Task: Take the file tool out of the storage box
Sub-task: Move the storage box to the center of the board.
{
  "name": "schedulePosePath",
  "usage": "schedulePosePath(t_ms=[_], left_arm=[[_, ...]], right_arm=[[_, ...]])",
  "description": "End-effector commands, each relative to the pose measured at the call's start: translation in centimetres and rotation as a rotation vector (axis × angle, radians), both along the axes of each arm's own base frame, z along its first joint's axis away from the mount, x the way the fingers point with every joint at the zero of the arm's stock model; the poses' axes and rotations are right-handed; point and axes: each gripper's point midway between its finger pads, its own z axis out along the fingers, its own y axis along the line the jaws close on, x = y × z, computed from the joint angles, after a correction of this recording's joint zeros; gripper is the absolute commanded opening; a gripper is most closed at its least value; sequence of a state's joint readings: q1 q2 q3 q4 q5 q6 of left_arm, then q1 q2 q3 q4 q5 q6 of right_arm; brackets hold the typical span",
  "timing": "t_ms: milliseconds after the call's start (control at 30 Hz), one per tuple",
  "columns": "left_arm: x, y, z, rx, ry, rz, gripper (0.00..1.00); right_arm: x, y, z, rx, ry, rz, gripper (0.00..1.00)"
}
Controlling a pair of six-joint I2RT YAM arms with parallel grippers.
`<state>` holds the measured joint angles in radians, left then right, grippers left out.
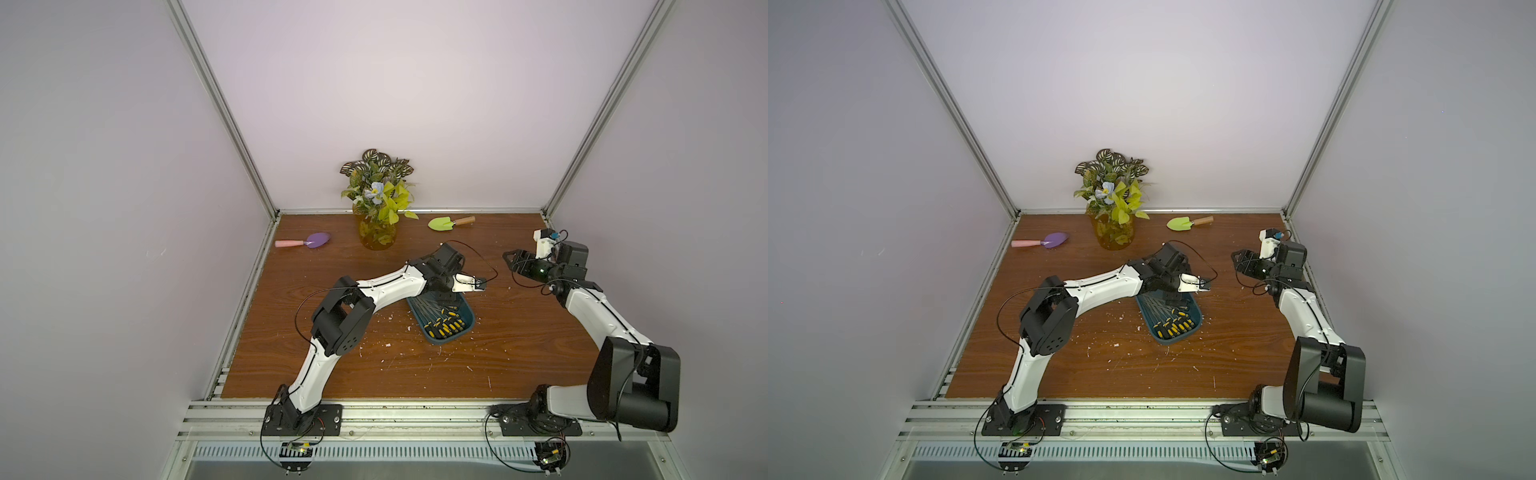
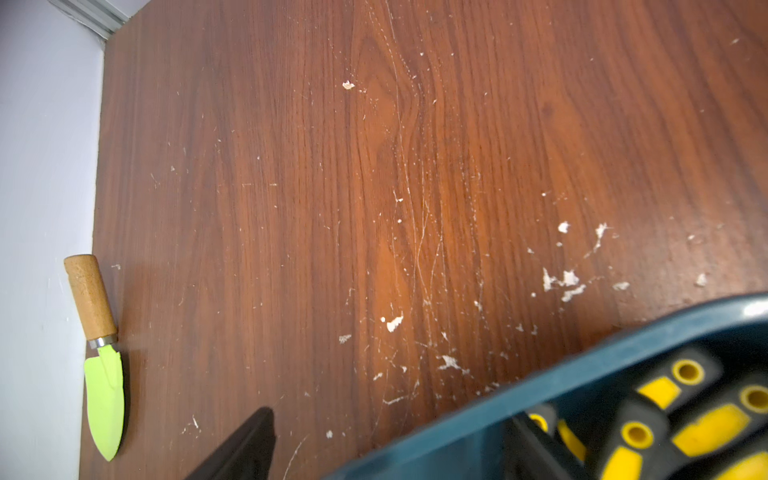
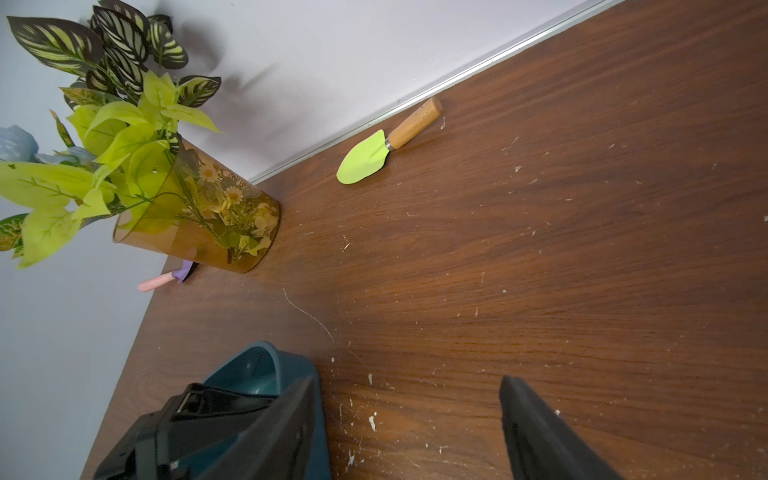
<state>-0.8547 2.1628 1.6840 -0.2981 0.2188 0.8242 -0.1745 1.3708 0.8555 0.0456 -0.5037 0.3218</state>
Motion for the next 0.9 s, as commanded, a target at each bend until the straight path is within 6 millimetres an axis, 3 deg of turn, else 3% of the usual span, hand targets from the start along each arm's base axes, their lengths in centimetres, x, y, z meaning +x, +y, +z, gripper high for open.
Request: schedulePosePath(t_ms=[0, 67, 233, 867], left_arm=[[-0.8, 0.0, -1.1, 0.031, 0.039, -0.005, 0.80], [-1.0, 0.0, -1.4, 0.034, 0.046, -0.008, 0.77], [-0.9, 0.1, -2.0, 0.051, 0.052, -0.001, 0.54], [0.6, 2.2, -3.0, 0.129, 0.044, 0.126, 0.33]], right_arm=[[0.2, 0.2, 0.5, 0.012, -0.026, 0.018, 0.75], [0.2, 0.2, 0.3, 0.015, -0.022, 0.020, 0.75], [0.2, 0.2, 0.4, 0.013, -0.021, 0.018, 0.75], [0.2, 0.3, 0.6, 0.018, -0.027, 0.021, 0.76]])
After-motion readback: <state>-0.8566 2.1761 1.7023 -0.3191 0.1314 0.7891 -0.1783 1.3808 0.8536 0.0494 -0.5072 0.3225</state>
